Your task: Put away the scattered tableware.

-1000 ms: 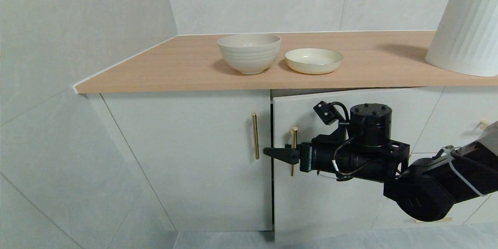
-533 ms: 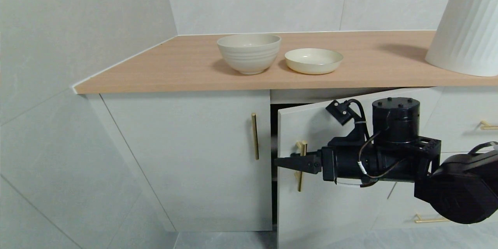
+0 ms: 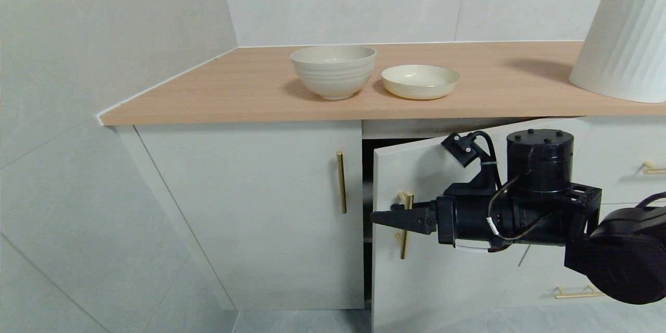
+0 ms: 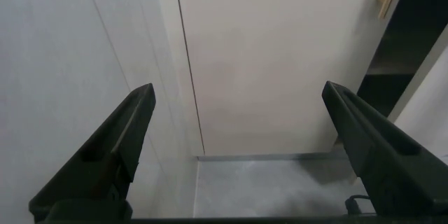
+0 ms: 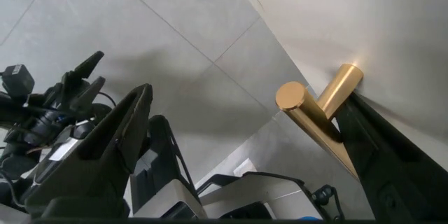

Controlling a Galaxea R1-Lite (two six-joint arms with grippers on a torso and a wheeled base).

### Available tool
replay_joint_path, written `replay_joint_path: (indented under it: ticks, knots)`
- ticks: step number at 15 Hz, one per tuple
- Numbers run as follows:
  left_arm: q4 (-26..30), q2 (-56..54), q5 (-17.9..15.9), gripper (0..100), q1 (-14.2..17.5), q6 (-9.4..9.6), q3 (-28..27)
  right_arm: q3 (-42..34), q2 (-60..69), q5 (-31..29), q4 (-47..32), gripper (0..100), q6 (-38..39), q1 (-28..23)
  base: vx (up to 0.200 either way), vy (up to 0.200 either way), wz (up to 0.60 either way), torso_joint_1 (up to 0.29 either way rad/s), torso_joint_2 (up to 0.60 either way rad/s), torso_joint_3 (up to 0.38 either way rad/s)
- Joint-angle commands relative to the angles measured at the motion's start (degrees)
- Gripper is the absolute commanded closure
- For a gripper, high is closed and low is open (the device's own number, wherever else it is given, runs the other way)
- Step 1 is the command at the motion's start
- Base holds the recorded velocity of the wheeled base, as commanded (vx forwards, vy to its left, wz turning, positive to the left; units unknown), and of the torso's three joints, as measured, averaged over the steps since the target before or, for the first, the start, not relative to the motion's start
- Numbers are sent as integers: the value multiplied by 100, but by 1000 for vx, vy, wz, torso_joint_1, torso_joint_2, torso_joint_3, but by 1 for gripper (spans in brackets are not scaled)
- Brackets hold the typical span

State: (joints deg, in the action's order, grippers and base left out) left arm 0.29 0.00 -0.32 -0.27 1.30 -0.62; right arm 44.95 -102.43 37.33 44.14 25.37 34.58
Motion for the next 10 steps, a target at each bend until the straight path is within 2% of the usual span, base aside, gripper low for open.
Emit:
replay_joint_path:
  ticks: [1, 4, 5, 6, 7, 8, 10]
  knots:
    - [155, 105, -285, 0, -17, 1, -676, -65, 153, 3, -2, 0, 3, 13, 0, 0, 0, 0, 0, 0]
    - [630, 1503, -1568, 0, -26, -7, -2030, -118, 249, 126, -2, 0, 3, 40, 0, 0, 0, 0, 0, 0]
    - [630, 1547, -1603, 0, -17, -7, -2056, -118, 249, 126, 7, 0, 3, 40, 0, 0, 0, 0, 0, 0]
    - [630, 2751, -2377, 0, -26, -7, -2636, -127, 249, 126, 7, 0, 3, 57, 0, 0, 0, 0, 0, 0]
    - [630, 2751, -2377, 0, -26, -7, -2636, -127, 249, 126, 7, 0, 3, 57, 0, 0, 0, 0, 0, 0]
    - [524, 4333, -3080, 0, -140, 10, -3225, -144, 249, 126, 7, 0, 3, 57, 0, 0, 0, 0, 0, 0]
    - [111, 5353, -3071, 0, -597, -34, -3480, -162, 249, 126, 7, 0, 3, 66, 0, 0, 0, 0, 0, 0]
